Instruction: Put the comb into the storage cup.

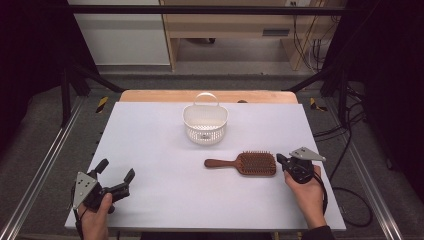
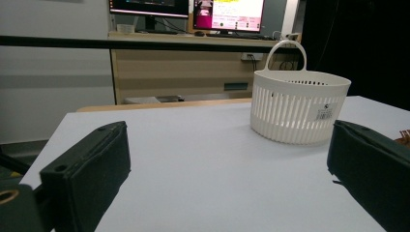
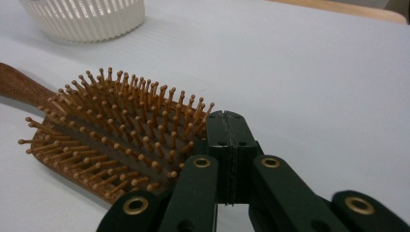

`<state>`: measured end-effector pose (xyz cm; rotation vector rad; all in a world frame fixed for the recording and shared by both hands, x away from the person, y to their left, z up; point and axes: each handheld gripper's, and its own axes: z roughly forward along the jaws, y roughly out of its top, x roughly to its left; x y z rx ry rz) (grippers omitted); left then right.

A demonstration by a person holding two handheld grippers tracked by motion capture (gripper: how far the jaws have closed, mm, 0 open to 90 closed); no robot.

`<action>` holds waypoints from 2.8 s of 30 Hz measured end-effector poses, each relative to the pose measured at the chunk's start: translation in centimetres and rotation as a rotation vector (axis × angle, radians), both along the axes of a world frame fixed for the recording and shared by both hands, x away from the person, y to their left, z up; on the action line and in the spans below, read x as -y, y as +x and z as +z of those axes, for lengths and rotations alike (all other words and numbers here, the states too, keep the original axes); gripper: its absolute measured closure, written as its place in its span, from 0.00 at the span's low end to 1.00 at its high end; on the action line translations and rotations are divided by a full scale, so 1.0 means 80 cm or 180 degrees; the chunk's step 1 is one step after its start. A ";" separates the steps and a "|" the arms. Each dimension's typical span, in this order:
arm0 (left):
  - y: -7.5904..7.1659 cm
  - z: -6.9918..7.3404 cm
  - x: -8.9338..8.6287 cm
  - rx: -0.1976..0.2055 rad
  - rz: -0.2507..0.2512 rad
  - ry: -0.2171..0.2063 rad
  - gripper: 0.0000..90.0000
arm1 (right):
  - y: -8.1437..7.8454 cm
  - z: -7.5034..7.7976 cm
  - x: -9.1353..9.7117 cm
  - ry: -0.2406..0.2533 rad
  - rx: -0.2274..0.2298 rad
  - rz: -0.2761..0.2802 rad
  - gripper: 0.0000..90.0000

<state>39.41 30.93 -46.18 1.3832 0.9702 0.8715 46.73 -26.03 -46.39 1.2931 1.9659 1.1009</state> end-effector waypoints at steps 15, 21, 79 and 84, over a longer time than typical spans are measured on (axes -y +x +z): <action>0.000 -0.001 0.001 -0.0012 -0.0012 0.0012 0.02 | 0.004 -0.019 0.004 0.0062 -0.0266 -0.0063 1.00; -0.001 -0.001 0.001 -0.0016 -0.0015 0.0022 0.02 | 0.010 -0.020 0.001 0.0049 -0.0286 -0.0069 1.00; 0.000 -0.001 0.003 -0.0046 -0.0017 0.0032 0.02 | 0.036 -0.013 -0.173 -0.0343 -0.0267 0.0857 1.00; 0.000 -0.001 0.007 -0.0045 -0.0052 0.0074 0.02 | 0.026 -0.013 -0.197 -0.0347 -0.0270 0.0960 1.00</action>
